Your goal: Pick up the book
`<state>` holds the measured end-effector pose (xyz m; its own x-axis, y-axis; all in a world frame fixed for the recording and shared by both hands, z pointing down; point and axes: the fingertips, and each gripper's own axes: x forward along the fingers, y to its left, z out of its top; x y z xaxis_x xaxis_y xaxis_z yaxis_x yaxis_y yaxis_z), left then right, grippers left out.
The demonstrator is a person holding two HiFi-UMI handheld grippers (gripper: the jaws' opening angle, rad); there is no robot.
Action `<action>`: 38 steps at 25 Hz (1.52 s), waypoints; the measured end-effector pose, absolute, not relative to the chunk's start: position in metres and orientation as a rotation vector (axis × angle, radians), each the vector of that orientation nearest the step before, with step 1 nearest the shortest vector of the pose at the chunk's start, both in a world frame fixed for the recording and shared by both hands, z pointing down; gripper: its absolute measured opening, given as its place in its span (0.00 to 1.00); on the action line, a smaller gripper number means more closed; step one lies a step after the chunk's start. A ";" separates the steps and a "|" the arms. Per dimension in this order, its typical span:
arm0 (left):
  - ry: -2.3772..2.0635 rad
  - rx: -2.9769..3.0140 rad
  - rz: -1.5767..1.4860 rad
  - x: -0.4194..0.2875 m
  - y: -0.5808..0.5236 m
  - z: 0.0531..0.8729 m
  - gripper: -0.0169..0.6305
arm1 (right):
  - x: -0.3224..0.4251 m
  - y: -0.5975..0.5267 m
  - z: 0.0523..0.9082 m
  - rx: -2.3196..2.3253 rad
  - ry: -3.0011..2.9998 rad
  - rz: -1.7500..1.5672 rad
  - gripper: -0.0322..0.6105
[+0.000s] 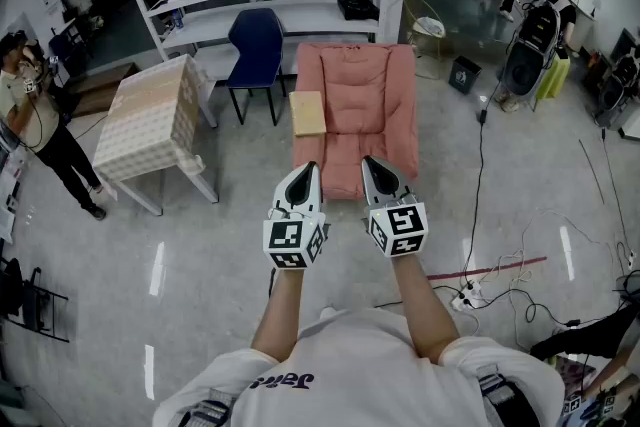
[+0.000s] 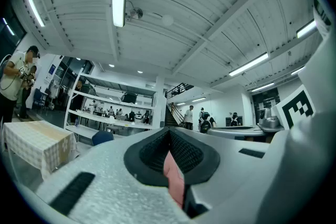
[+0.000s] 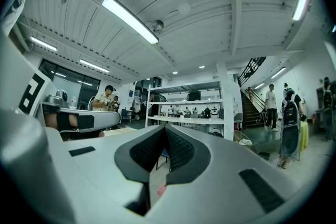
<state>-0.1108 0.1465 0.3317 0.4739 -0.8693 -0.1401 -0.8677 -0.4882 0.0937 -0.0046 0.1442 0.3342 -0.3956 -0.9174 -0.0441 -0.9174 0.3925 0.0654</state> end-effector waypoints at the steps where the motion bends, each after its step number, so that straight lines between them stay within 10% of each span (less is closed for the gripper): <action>1: -1.588 2.682 -0.268 -0.116 0.146 0.332 0.05 | -0.010 0.143 0.335 -1.725 2.626 0.126 0.07; 38: -1.800 2.405 -0.133 -0.051 -0.039 0.414 0.05 | 0.045 -0.054 0.425 -1.300 2.854 -0.241 0.07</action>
